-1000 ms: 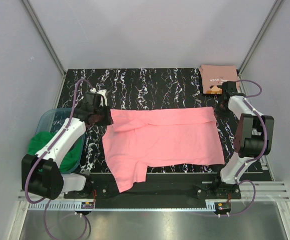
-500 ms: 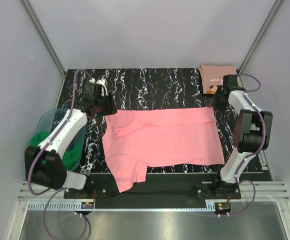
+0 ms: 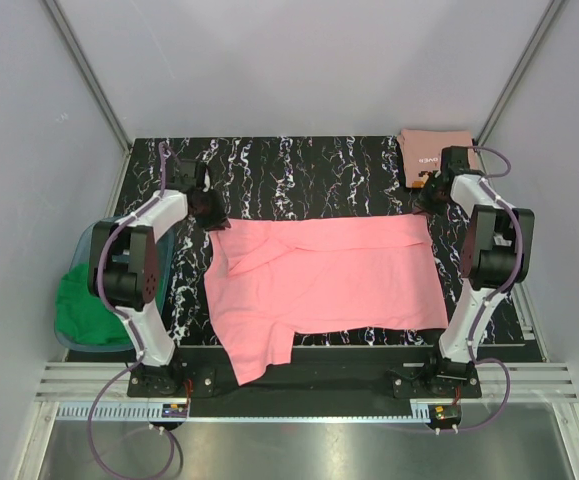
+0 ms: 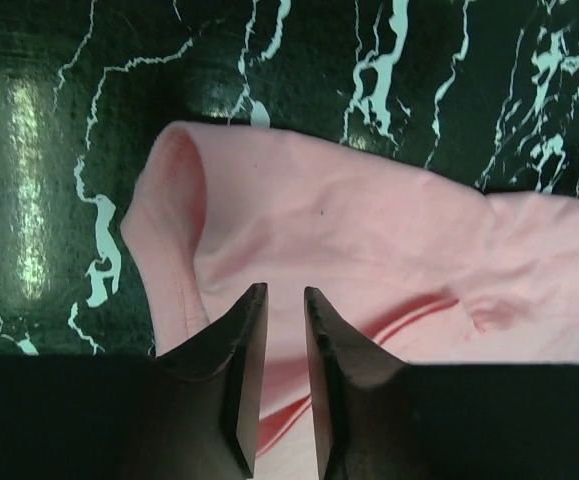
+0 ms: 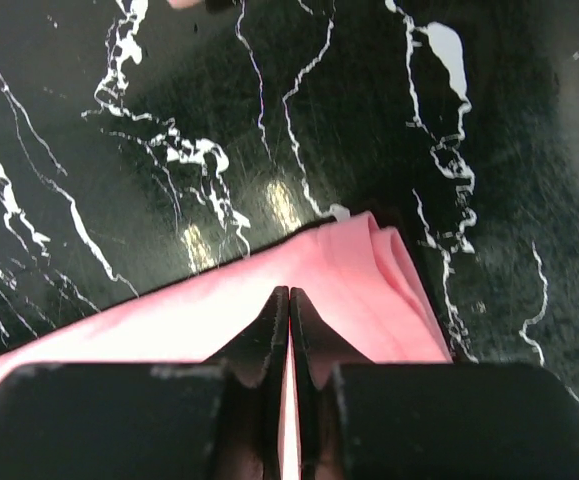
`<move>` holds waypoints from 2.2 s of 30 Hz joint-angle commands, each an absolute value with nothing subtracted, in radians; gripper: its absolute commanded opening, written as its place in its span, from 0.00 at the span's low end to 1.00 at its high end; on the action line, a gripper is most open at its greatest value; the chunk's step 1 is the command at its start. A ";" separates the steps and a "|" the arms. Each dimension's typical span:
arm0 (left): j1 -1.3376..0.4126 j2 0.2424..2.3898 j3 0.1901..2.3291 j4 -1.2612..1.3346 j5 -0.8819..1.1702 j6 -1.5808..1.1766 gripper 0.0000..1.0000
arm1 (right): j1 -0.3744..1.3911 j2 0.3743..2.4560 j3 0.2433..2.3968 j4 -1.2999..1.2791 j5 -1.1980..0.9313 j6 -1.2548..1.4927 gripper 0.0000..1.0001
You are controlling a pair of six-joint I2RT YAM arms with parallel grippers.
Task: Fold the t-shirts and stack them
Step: Fold the tshirt
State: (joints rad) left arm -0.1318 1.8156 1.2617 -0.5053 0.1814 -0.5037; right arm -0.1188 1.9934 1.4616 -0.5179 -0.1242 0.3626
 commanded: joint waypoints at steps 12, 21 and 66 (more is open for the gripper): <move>-0.084 1.996 1.422 -0.592 0.133 -0.528 0.20 | -0.120 2.120 1.523 -0.525 0.049 0.404 0.08; -0.066 1.985 1.433 -0.577 0.136 -0.445 0.33 | -0.117 2.111 1.634 -0.611 0.065 0.328 0.26; -0.457 1.933 1.373 -0.397 0.143 -0.364 0.43 | 0.092 1.338 1.132 -0.805 -0.276 0.380 0.69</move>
State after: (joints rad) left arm -0.4553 1.9202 1.3201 -0.4282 0.1482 -0.3561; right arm 0.0925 1.3552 1.1355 -0.8120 -0.2684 0.3996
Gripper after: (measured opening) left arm 0.434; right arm 0.688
